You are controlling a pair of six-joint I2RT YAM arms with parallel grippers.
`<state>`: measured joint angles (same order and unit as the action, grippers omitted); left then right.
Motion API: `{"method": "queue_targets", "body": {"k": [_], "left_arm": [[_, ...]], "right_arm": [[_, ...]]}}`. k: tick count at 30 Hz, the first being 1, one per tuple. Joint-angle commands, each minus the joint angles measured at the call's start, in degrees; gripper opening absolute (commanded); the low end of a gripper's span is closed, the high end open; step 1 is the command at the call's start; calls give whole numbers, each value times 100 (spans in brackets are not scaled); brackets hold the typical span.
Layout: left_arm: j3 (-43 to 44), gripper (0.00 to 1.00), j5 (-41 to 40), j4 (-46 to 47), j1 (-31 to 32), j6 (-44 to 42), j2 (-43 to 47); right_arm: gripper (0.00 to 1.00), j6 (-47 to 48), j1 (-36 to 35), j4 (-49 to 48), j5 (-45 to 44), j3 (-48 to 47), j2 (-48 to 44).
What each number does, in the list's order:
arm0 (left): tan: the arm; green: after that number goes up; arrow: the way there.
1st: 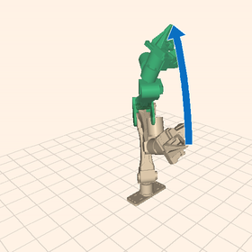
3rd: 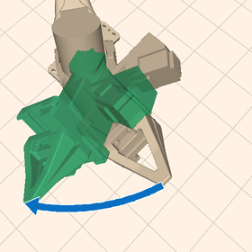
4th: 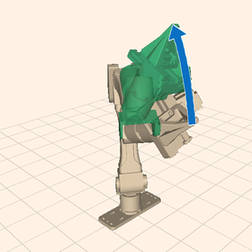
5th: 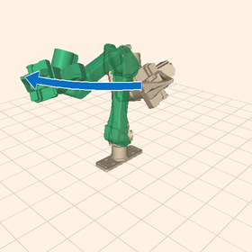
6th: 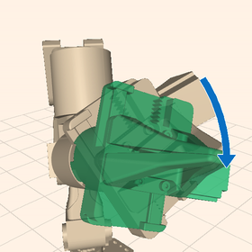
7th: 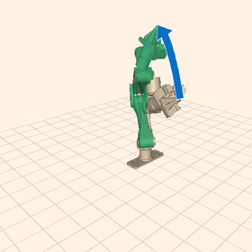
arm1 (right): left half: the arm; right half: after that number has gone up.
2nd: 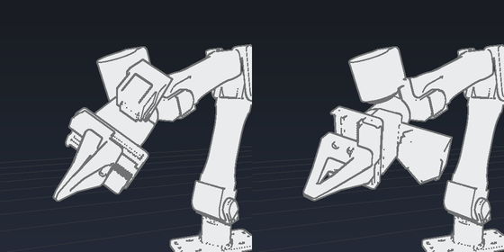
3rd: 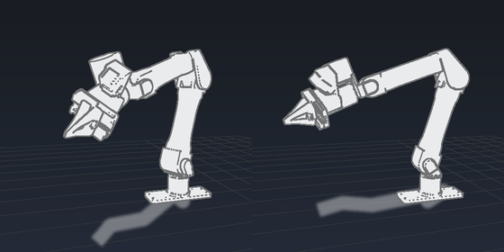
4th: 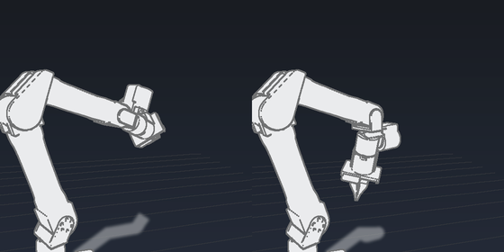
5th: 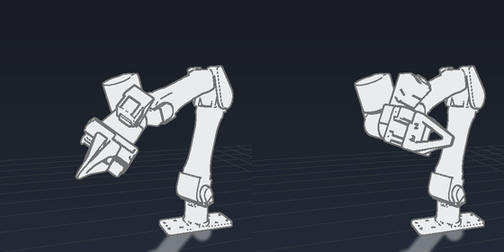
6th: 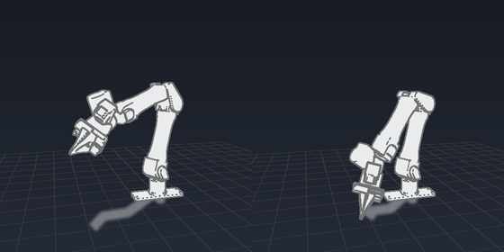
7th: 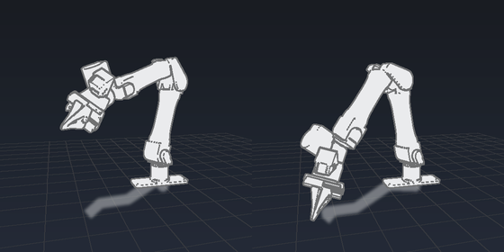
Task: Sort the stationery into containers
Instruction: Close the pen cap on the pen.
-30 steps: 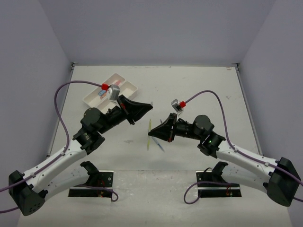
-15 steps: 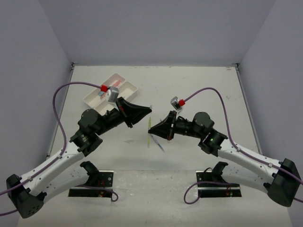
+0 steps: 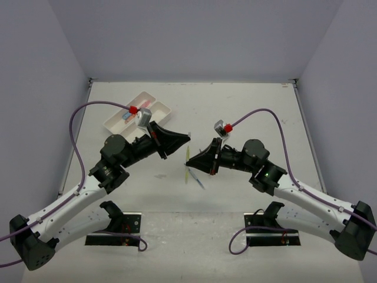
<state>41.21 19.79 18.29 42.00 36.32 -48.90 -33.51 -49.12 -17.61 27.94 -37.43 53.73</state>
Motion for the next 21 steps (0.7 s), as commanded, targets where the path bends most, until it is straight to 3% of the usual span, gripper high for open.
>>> {"method": "queue_targets", "body": {"k": [1,21], "left_arm": [[57,0,138,107,-11,-119,1],[-189,0,329,278,-3,26,65]], "right_arm": [[0,143,-30,6,-142,-291,-105],[0,174,-32,56,-250,-384,-143]]}}
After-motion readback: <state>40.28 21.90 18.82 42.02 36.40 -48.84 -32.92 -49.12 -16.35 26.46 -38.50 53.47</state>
